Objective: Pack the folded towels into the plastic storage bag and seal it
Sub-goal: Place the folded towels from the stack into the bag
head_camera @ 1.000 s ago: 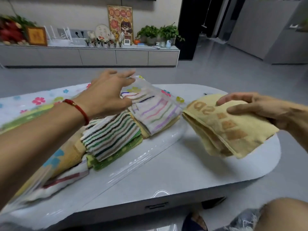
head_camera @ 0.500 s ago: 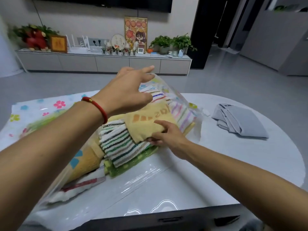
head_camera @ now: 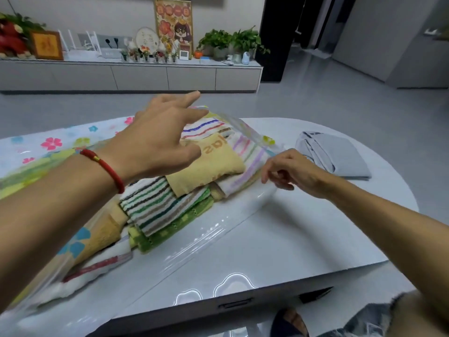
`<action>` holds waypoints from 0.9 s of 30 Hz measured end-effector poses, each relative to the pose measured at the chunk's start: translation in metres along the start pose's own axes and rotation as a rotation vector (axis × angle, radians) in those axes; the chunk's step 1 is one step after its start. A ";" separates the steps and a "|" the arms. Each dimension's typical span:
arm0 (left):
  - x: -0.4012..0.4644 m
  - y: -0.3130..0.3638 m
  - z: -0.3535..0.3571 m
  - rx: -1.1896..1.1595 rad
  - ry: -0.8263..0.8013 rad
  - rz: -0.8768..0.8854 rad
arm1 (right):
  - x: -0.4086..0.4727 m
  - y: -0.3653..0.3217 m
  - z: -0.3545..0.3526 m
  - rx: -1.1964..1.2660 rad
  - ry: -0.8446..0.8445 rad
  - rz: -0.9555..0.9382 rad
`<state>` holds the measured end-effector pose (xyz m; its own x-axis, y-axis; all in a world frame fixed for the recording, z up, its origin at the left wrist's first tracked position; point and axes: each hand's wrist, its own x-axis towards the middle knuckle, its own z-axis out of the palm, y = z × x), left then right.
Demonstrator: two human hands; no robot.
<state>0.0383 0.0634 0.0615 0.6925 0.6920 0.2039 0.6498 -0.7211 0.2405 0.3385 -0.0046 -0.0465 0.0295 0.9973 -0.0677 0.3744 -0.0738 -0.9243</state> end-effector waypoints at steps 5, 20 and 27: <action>0.001 0.002 0.011 0.035 0.006 -0.005 | -0.017 0.076 -0.092 -0.878 0.526 0.281; 0.016 0.009 0.032 0.039 0.123 0.003 | 0.006 0.110 -0.113 -1.534 0.265 0.388; 0.005 0.007 0.028 0.042 0.052 -0.025 | -0.104 0.058 -0.036 -1.219 0.014 0.233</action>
<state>0.0554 0.0610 0.0374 0.6594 0.7097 0.2481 0.6799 -0.7037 0.2061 0.3906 -0.1131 -0.0792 0.2177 0.9606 -0.1727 0.9758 -0.2100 0.0615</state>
